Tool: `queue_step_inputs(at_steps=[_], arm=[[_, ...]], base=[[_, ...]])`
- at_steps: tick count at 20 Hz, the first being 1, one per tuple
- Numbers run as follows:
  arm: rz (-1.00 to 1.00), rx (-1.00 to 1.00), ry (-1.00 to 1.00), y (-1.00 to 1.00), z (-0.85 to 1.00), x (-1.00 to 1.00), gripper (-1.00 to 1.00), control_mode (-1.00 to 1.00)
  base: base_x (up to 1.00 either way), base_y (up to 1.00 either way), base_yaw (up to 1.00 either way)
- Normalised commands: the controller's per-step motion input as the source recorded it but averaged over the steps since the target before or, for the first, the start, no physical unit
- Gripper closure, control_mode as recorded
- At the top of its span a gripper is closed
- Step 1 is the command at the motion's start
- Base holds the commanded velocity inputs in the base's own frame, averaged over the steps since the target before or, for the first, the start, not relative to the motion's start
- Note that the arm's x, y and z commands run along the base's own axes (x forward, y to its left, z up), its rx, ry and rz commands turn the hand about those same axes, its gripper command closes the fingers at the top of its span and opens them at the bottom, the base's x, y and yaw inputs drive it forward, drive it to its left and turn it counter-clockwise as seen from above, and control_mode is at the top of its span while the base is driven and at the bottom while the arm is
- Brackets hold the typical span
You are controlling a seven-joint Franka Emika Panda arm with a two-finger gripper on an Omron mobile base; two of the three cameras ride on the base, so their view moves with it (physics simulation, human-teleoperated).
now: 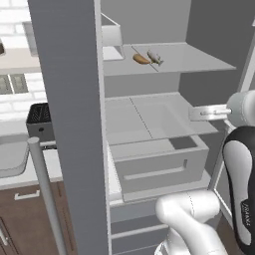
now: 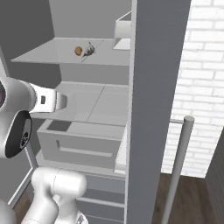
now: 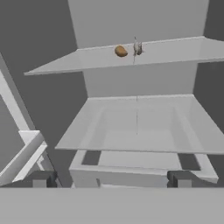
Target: Place one sweet potato and one fish in each tupperware on the nearby counter, to pack two identical lunches.
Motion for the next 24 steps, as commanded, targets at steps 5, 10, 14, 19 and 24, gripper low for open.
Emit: queue_step_inputs(at_steps=[5, 10, 14, 19, 24], arm=[[0.01, -0.04, 0.06, 0.00, 0.60, 0.44, -1.00, -1.00], [-0.01, 0.00, 0.05, 0.00, 0.34, 0.49, -1.00, -1.00], [0.00, 0.00, 0.00, 0.00, 0.19, 0.36, -1.00, -1.00], [0.00, 0.00, 0.04, 0.00, 0.00, 0.47, -1.00, -1.00], [-0.04, 0.00, 0.01, -0.10, 0.00, 0.60, -1.00, -1.00]], base=[[0.00, 0.00, 0.00], [0.00, 0.00, 0.00], [0.00, 0.00, 0.00], [0.00, 0.00, 0.00], [0.00, 0.00, 0.00]])
